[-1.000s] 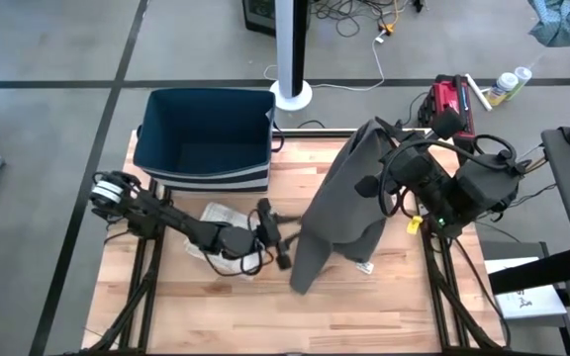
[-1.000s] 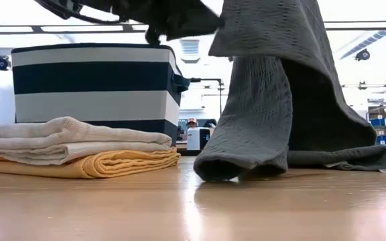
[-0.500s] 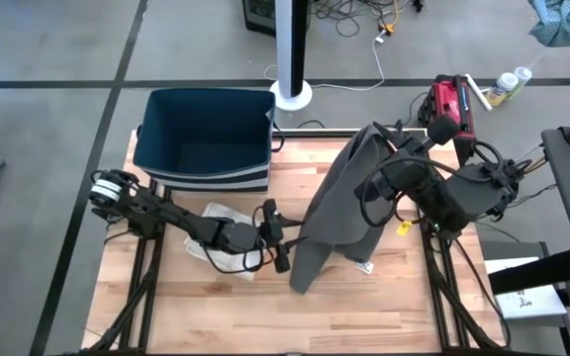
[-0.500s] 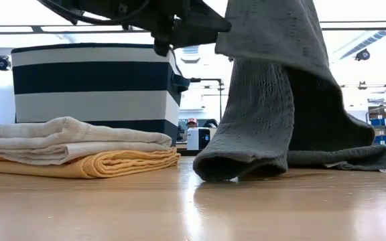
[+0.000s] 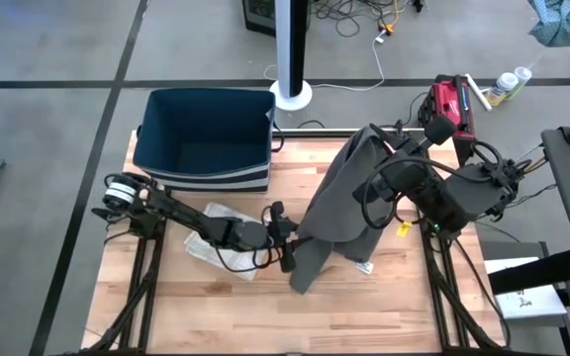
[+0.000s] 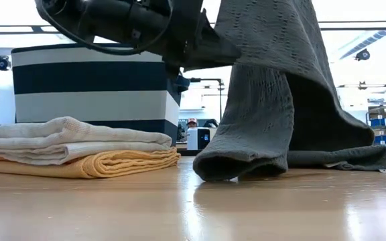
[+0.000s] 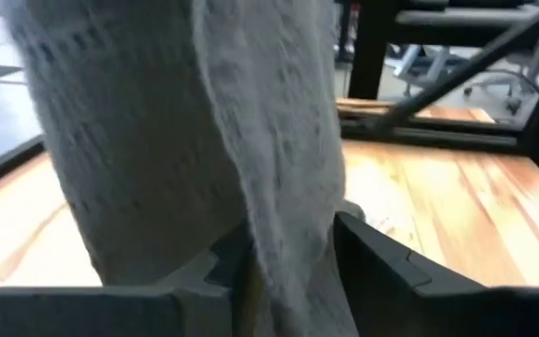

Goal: Fold towel
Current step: Fold the gray kitchen towel

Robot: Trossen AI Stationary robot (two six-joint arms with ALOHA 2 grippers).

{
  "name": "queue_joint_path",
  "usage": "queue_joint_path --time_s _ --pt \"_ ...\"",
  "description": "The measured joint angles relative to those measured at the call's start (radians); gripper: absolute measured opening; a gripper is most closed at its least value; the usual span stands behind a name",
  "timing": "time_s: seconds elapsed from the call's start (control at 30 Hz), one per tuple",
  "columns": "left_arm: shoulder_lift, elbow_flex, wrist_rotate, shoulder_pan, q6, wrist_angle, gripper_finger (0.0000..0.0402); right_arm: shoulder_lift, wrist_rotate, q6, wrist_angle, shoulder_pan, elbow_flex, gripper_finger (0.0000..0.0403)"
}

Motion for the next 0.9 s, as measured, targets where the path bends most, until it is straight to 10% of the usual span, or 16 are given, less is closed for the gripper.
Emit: queue_joint_path --time_s 0.63,0.9 --pt "-0.057 0.029 0.068 -0.026 0.114 -0.008 0.0007 -0.002 -0.035 -0.041 0.017 0.0 0.0 0.0003" --pt "-0.263 0.441 0.08 -0.124 0.326 -0.552 0.0001 -0.004 -0.049 -0.358 0.489 0.033 0.085 0.0003"
